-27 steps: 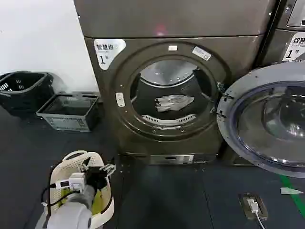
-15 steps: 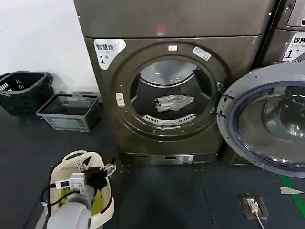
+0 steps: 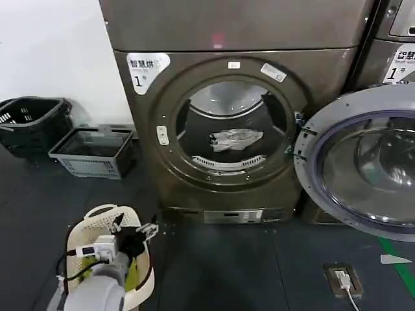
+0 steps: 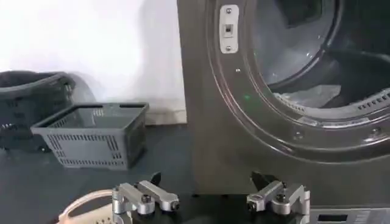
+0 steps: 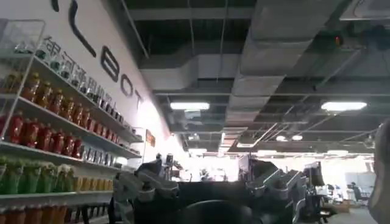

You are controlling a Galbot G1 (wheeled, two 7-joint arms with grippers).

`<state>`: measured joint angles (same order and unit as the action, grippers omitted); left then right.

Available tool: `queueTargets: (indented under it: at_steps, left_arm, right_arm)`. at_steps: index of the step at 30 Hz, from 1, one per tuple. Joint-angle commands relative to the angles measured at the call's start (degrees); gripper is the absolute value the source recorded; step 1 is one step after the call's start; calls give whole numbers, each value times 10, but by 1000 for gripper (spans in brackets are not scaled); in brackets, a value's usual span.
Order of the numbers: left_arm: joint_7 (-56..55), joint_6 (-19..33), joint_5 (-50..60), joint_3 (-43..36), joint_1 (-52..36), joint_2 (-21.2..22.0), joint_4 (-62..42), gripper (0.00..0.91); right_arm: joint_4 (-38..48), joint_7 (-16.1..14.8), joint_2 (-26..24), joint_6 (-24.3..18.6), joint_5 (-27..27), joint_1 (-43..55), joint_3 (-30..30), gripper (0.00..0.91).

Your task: Grasp the clothes from the dryer.

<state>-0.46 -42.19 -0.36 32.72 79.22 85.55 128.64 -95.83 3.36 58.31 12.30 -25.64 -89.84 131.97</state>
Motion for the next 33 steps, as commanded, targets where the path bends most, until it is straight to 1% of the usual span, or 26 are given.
queueTargets:
  at_steps: [1, 33]
  left_arm:
    - [0, -28, -2, 0, -1, 0, -2, 907]
    - [7, -28, 0, -1, -1, 4, -8, 907]
  right_arm:
    - [1, 2, 0, -3, 0, 0, 0, 907]
    - [5, 3, 7, -6, -1, -2, 1, 907]
